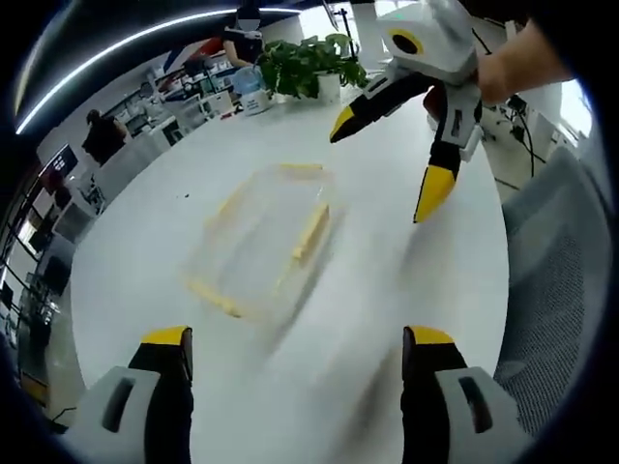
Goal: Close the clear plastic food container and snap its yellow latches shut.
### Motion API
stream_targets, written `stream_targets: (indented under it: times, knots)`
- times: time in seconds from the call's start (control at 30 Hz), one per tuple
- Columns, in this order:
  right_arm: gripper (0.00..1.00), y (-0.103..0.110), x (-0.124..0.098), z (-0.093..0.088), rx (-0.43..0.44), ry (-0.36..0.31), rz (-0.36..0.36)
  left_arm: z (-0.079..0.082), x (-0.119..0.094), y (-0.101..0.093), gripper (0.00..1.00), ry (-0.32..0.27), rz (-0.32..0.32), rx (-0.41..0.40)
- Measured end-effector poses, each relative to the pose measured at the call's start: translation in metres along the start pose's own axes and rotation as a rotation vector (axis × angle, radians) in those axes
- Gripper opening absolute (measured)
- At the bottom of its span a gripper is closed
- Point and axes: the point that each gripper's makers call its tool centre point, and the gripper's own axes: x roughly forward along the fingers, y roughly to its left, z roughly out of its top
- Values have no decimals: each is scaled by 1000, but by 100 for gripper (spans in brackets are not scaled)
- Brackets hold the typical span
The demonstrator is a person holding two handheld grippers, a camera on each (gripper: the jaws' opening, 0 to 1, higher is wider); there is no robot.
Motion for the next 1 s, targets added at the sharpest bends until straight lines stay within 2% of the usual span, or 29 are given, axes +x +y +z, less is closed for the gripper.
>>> stream_targets:
  times: [0.6,0.77,1.0]
  knots:
    - [87,12,-20,-11,31,-55,-16,-17,-15,-17,90,-34,23,-83]
    - [87,15,-26,-19,50,-63,-23,-19,-21,-19,90,-62,27,-119]
    - [87,22,-35,-32,79,-64,-29,-29,-25,-22,90,-56,37,-150]
